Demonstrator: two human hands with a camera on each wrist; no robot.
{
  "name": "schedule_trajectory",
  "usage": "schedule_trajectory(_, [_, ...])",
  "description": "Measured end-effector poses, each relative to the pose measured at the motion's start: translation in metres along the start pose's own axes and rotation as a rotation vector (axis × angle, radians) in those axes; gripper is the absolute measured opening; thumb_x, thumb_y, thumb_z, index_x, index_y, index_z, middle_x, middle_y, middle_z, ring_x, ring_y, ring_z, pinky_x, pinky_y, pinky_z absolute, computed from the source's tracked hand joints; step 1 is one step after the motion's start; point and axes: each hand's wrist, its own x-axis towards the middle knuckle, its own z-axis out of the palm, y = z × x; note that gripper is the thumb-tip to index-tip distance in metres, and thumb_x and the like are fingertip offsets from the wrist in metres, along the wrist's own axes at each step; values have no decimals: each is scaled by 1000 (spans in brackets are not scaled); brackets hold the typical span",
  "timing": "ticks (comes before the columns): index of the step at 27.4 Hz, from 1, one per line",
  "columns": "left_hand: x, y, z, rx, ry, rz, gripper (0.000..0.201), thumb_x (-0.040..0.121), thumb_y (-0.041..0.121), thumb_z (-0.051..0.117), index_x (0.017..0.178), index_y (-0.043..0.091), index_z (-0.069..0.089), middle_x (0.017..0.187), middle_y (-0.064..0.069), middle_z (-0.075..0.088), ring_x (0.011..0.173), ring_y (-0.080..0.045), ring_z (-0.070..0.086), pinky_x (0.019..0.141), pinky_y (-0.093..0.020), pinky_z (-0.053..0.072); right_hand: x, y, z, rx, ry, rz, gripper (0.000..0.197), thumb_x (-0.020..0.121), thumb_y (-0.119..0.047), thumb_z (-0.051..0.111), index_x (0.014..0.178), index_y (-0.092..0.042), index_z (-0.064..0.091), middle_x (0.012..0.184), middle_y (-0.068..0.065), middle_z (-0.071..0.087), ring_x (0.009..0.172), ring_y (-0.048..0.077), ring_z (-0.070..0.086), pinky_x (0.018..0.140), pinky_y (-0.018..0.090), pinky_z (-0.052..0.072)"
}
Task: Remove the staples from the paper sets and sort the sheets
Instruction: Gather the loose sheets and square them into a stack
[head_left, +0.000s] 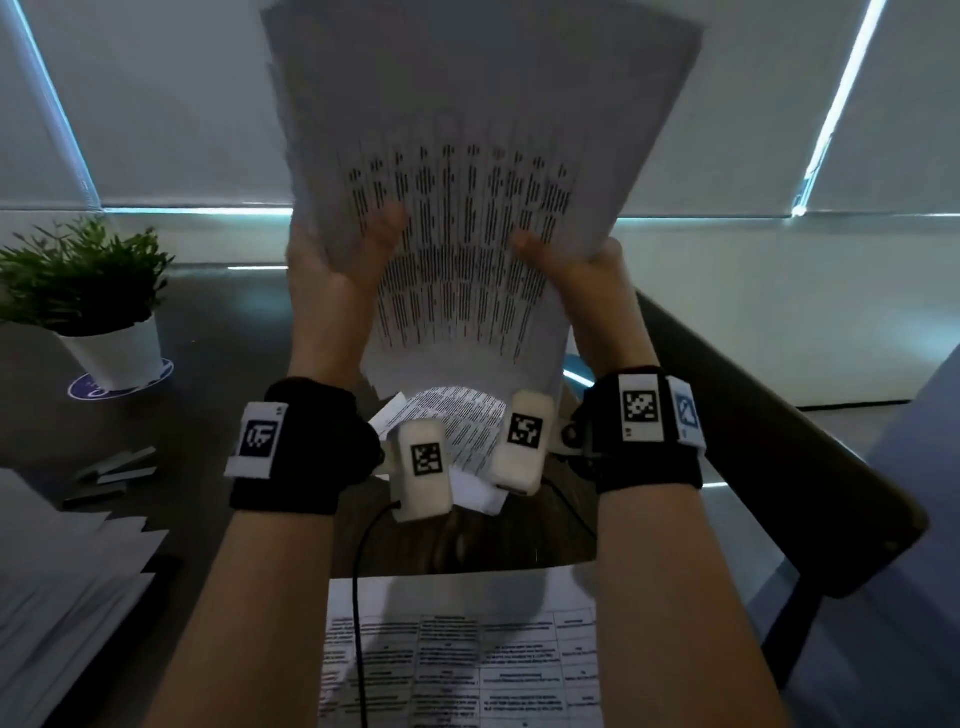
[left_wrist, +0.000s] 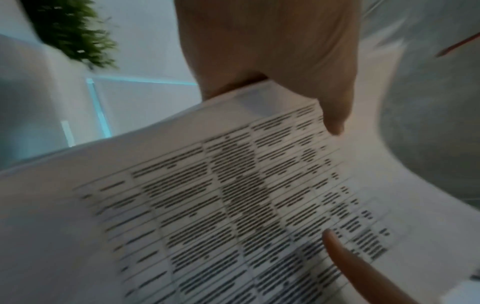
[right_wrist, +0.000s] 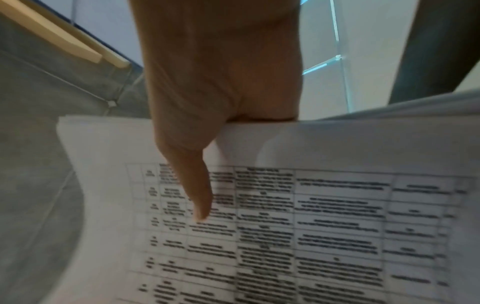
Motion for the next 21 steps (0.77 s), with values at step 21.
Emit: schedule_trajectory(21, [-15, -60, -25, -107, 363, -387, 18, 97, 28, 55, 93, 13, 64, 90, -1, 71, 86, -14, 69, 73, -29, 57, -17, 88, -13, -53, 110, 721, 79, 73, -43, 84, 130, -3, 47, 125, 15, 58, 106, 34, 64, 86, 45, 56])
